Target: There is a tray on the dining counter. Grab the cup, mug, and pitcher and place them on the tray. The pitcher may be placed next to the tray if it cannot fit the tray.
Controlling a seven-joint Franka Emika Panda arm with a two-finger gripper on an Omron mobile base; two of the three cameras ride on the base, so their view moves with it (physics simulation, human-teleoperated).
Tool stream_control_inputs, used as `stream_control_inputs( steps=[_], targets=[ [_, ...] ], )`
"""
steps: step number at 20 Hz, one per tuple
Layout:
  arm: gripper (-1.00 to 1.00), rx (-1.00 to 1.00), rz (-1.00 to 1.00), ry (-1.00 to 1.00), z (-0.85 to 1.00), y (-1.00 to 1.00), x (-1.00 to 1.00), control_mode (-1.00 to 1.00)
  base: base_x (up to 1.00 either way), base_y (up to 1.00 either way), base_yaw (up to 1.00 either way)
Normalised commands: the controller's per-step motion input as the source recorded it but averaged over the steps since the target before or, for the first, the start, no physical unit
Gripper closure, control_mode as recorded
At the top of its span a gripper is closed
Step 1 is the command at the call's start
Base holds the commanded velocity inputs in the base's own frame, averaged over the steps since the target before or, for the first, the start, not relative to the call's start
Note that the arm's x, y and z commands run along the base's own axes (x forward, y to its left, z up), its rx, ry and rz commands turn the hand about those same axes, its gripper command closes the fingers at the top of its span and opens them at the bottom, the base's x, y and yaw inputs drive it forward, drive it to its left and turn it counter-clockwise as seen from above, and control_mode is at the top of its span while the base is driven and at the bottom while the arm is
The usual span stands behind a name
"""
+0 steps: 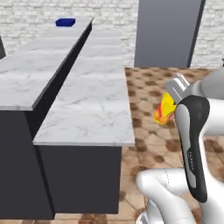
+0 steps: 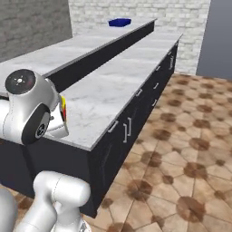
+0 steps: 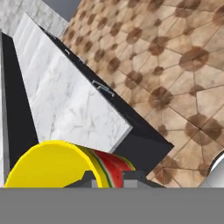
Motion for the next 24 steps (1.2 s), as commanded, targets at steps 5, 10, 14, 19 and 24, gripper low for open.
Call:
stream_control_inputs(
  steps=[5,10,14,19,24],
  targets=[
    [1.00,0.00,0.00,0.00,0.00,0.00,0.00,1.00,0.17,1.00,-0.05],
    [1.00,0.00,0.00,0.00,0.00,0.00,0.00,1.00,0.00,1.00,-0.05],
    [1.00,0.00,0.00,0.00,0.00,0.00,0.00,1.00,0.00,1.00,-0.06],
    [1.00,0.00,0.00,0.00,0.00,0.00,0.00,1.00,-0.01,1.00,-0.11],
    [1.00,0.00,0.00,0.00,0.00,0.00,0.00,1.00,-0.16,1.00,-0.16]
  ],
)
